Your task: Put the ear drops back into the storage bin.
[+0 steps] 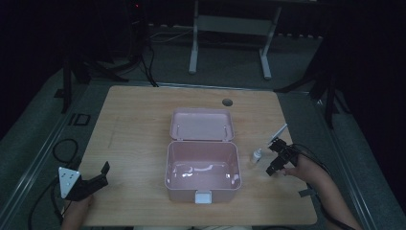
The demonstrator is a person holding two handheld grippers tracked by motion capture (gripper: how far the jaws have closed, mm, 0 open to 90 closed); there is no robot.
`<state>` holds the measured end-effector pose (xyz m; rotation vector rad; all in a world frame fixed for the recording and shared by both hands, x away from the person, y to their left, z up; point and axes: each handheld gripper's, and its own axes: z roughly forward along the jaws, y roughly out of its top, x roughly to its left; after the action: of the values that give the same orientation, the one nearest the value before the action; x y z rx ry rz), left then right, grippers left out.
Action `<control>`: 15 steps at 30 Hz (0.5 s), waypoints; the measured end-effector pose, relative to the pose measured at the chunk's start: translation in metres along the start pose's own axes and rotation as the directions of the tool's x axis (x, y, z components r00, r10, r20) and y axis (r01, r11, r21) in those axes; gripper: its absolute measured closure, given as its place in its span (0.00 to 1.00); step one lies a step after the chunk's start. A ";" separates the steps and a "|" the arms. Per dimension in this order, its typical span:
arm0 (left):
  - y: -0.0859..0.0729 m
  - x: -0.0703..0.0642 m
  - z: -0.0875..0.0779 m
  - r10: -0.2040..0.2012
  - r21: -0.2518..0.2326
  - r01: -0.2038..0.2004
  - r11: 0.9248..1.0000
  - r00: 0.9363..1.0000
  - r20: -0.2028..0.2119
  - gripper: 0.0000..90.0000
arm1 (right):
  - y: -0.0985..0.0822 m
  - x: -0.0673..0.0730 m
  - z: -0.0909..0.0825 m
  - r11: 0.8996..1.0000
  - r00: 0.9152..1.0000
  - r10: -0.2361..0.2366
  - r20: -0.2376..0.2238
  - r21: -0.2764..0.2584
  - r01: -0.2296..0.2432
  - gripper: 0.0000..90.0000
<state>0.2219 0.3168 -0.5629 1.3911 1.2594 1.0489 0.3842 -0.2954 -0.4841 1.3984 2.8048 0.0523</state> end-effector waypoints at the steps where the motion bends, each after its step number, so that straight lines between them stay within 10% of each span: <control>1: 0.000 -0.001 0.000 0.005 0.001 -0.005 1.000 1.000 0.002 0.02 | 0.003 0.001 0.001 1.000 1.000 -0.005 -0.002 0.005 0.005 0.16; 15: 0.000 0.000 0.000 0.000 -0.003 0.000 1.000 1.000 0.002 0.02 | 0.035 0.012 0.007 1.000 1.000 -0.014 -0.016 0.009 0.015 0.17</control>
<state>0.2219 0.3172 -0.5629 1.3894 1.2563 1.0485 0.4053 -0.2644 -0.4897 1.3857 2.8315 0.0503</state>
